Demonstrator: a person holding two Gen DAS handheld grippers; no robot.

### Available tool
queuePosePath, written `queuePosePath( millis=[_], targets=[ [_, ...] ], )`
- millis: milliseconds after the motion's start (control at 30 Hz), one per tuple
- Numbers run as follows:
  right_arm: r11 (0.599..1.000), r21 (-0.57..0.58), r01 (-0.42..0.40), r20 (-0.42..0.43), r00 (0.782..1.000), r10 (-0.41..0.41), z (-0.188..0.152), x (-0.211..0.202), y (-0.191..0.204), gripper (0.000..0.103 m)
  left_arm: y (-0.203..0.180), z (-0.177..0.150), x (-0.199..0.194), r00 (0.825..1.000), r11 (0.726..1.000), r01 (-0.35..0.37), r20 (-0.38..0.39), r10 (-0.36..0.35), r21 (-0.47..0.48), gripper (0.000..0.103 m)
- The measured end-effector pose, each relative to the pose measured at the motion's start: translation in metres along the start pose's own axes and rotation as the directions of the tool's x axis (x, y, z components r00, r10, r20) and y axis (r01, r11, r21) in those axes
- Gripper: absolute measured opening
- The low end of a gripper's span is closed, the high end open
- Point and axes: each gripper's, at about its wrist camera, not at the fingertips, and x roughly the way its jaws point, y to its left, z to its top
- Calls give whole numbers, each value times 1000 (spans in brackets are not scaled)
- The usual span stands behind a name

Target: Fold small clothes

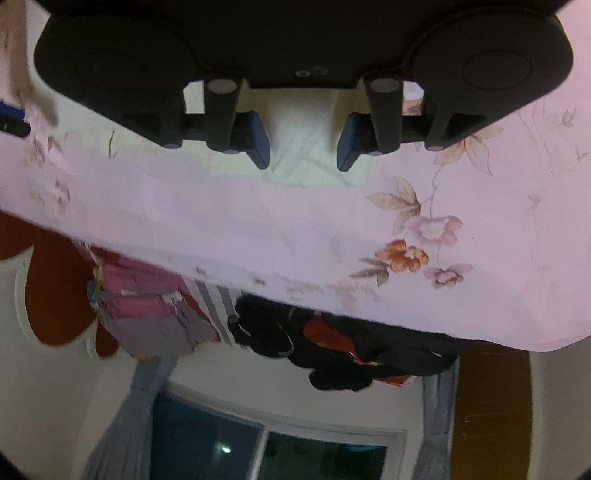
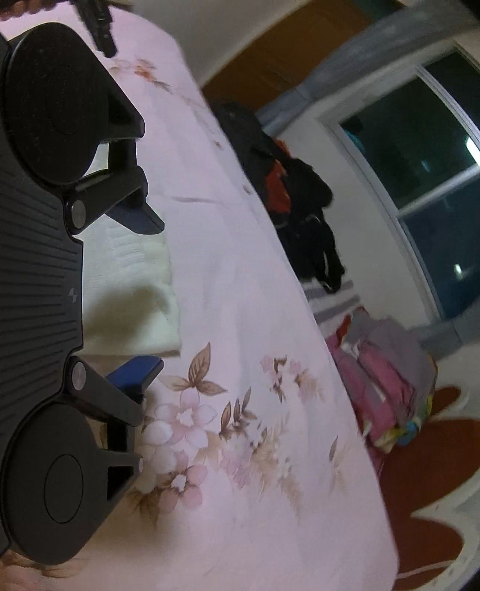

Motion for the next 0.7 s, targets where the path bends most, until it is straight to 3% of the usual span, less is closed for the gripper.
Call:
queuePosePath(
  millis=[133,200,267,400,433,467,500,567,667,700],
  targets=[
    [996,-90,7,-28,1000,-10,-11,15,9,72,-3,-10,13,999,998,3,-39,0,67,39],
    [992,-123,7,-40,999,-12,-16,22,13,59,-2,-12,20,999,997,3,-49,1,76,39],
    [990,-138,8,-55,998,-15,-18,29,14,56,-2,-14,26,998,996,17,-58,-12,85,38],
    [986,-165,24,-72,997,-36,-20,40,14,55,-3,-17,36,995,991,65,-76,-56,117,27],
    [984,-175,25,-78,996,-39,-21,42,15,51,-3,-18,37,995,989,73,-77,-64,127,24],
    [983,-183,23,-92,995,-40,-21,45,16,41,-2,-19,38,994,988,84,-76,-75,132,14],
    [982,-186,23,-100,994,-42,-22,48,15,37,-1,-20,39,993,987,95,-75,-86,130,8],
    [979,-202,29,-100,994,-50,-22,51,17,33,0,-21,39,993,986,110,-66,-103,129,6],
    [979,-202,31,-92,995,-50,-21,50,18,4,4,-21,34,992,985,128,-32,-125,116,5],
    [977,-209,34,-88,995,-53,-22,49,20,4,4,-21,32,991,984,134,-18,-133,115,4]
  ],
)
